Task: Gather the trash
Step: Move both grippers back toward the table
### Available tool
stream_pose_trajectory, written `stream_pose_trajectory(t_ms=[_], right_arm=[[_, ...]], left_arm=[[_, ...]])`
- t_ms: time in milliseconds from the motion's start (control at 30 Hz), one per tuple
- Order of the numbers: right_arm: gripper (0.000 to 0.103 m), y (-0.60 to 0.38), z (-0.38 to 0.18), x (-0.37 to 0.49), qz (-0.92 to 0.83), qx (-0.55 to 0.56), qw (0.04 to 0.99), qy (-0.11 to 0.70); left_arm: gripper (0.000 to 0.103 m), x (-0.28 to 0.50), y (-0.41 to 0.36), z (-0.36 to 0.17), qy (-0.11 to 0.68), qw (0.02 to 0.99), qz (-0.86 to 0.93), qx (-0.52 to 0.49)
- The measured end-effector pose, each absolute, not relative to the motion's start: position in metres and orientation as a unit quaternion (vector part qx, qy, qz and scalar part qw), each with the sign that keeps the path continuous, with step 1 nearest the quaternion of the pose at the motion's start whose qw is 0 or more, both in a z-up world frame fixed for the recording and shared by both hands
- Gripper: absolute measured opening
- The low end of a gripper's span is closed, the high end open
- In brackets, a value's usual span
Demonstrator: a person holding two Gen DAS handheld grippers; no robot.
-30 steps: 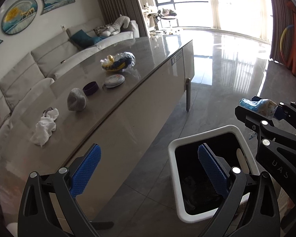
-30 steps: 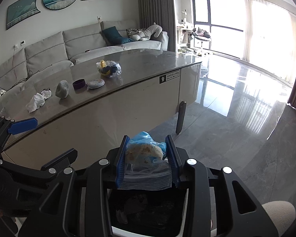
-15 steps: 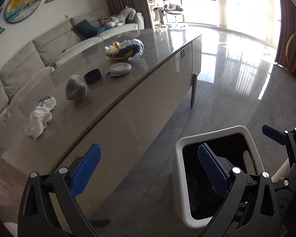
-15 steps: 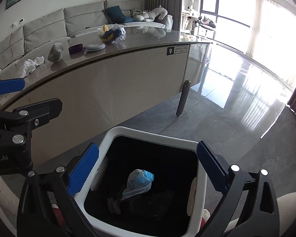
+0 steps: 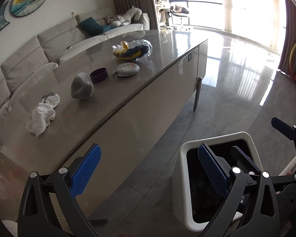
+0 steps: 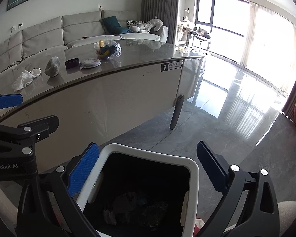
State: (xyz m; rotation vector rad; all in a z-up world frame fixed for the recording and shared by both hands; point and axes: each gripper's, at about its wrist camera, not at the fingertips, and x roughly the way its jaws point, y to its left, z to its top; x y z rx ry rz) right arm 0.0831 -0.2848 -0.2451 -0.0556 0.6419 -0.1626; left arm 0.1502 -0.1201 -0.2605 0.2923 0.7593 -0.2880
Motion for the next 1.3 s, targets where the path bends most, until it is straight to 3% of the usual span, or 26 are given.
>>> stream_pose_trajectory(t_ms=[833, 1300], right_arm=[[0.099, -0.178, -0.176, 0.199, 0.056, -0.077, 0.97, 0.224], [0.099, -0.127, -0.184, 0.26, 0.094, -0.095, 0.964, 0.229]], left_arm=[[0.097, 0.247, 0.017, -0.195, 0.323, 0.944, 0.032, 0.061], [0.097, 0.297, 0.077, -0.22, 0.358, 0.928, 0.089, 0.056]])
